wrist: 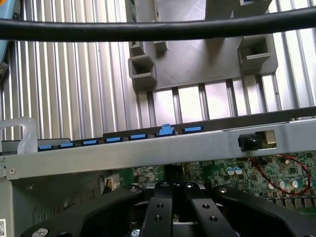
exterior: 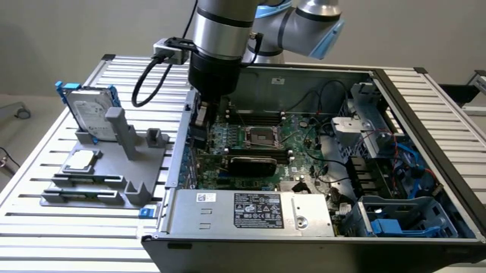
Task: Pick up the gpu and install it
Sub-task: 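Press down on the gpu until it lock into place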
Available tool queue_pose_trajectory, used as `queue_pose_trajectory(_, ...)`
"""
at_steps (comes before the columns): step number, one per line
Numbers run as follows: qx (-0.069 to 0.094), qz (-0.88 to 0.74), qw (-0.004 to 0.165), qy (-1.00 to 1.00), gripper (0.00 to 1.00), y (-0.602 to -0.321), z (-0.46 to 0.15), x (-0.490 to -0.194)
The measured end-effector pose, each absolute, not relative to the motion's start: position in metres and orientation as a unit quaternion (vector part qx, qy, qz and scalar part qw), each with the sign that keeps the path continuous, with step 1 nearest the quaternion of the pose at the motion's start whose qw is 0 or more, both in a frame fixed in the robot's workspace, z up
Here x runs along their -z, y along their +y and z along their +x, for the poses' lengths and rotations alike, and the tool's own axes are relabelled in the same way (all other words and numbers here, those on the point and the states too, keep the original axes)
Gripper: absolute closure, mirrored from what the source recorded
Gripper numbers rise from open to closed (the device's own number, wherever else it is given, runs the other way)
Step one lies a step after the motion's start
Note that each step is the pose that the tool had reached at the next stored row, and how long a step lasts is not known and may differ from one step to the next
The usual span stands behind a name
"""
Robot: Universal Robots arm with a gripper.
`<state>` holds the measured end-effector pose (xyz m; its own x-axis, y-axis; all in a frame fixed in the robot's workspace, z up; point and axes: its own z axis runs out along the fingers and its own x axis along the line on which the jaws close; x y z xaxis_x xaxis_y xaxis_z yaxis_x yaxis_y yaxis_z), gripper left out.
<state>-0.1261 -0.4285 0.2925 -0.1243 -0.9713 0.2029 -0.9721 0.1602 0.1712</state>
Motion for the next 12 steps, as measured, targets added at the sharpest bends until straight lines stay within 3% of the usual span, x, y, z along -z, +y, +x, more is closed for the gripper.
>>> queue_pose_trajectory(12, -0.002, 0.648, 0.134, -0.75, 0.89, -0.4284, -0.1261, -0.2978)
